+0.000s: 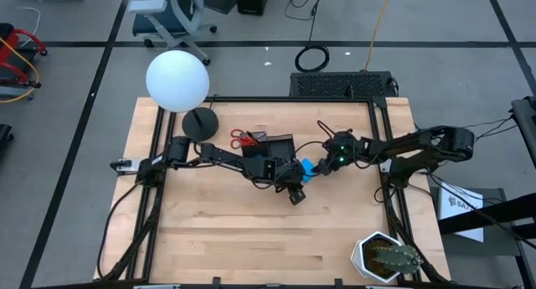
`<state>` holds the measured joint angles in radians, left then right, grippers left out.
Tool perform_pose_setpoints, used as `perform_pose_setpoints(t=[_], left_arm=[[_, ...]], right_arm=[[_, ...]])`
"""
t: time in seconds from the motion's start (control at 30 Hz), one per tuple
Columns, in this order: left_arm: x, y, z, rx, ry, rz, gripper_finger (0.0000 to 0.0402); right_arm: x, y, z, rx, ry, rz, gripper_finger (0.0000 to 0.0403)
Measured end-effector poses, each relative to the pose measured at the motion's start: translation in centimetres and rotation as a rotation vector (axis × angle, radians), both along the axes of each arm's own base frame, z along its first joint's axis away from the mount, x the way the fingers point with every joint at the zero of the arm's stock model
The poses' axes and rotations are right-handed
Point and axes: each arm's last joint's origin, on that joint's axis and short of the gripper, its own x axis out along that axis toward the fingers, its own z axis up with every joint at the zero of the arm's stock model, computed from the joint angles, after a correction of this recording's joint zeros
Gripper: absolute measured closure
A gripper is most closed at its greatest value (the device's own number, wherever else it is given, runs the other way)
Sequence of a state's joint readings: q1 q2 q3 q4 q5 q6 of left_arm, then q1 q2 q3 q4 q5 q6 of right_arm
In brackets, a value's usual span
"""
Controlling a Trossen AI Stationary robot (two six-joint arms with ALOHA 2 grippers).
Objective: Pick and place office supplies into organizer
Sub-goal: Put the blue sticky note into the black desk organizer
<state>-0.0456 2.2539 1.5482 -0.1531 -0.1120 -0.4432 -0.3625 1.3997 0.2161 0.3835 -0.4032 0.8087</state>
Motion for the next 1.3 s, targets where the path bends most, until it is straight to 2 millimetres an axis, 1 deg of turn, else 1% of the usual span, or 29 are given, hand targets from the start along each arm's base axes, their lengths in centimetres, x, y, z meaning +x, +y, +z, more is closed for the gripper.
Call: perform_pose_setpoints(t=[0.17, 0.27, 0.4, 0.5, 0.6, 0.63, 0.8, 0.87, 0.93, 1.07, 1.2, 1.3], left_arm=[[0.0, 0.0, 0.0, -0.003, -0.004, 0.003, 0.0229], [0.1, 0.0, 0.0, -0.005, -0.01, 0.005, 0.0229], [0.1, 0.0, 0.1, -0.009, -0.021, 0.002, 0.0229], [0.2, 0.0, 0.1, -0.012, -0.025, 0.004, 0.0229], [0.2, 0.0, 0.1, -0.013, -0.024, 0.004, 0.0229], [0.2, 0.0, 0.1, -0.015, -0.024, 0.002, 0.0229], [0.1, -0.2, 0.2, -0.04, -0.022, -0.023, 0.0229], [0.1, -0.5, 0.6, -0.055, -0.028, -0.039, 0.0229], [-0.1, -0.9, 1.5, -0.056, -0.034, -0.048, 0.0229], [-0.9, -1.8, 4.5, 0.001, -0.062, -0.056, 0.0229], [-2.1, -2.3, 8.3, 0.094, -0.097, -0.061, 0.0229], [-3.4, -2.3, 11.3, 0.152, -0.11, -0.057, 0.0229]], right_arm=[[0.8, 0.0, -0.3, 0.014, 0.011, 0.008, 0.0226], [1.4, 0.0, -0.2, 0.005, 0.015, 0.013, 0.0238], [2.2, -0.1, 0.2, -0.011, -0.01, 0.033, 0.0276], [2.6, -0.1, 0.5, -0.023, -0.028, 0.05, 0.0323], [2.9, 0.0, 0.7, -0.03, -0.048, 0.057, 0.0379], [2.9, 0.0, 0.8, -0.03, -0.056, 0.06, 0.039], [3.2, -0.1, 1.0, -0.006, -0.091, 0.043, 0.0396], [3.3, -0.1, 1.2, 0.022, -0.119, 0.051, 0.0397], [3.5, -0.1, 1.4, 0.054, -0.14, 0.042, 0.0398], [3.8, -0.1, 2.0, 0.107, -0.197, 0.031, 0.0399], [4.2, -0.2, 2.5, 0.145, -0.259, -0.01, 0.04], [4.7, -0.3, 3.4, 0.161, -0.347, -0.037, 0.04]])
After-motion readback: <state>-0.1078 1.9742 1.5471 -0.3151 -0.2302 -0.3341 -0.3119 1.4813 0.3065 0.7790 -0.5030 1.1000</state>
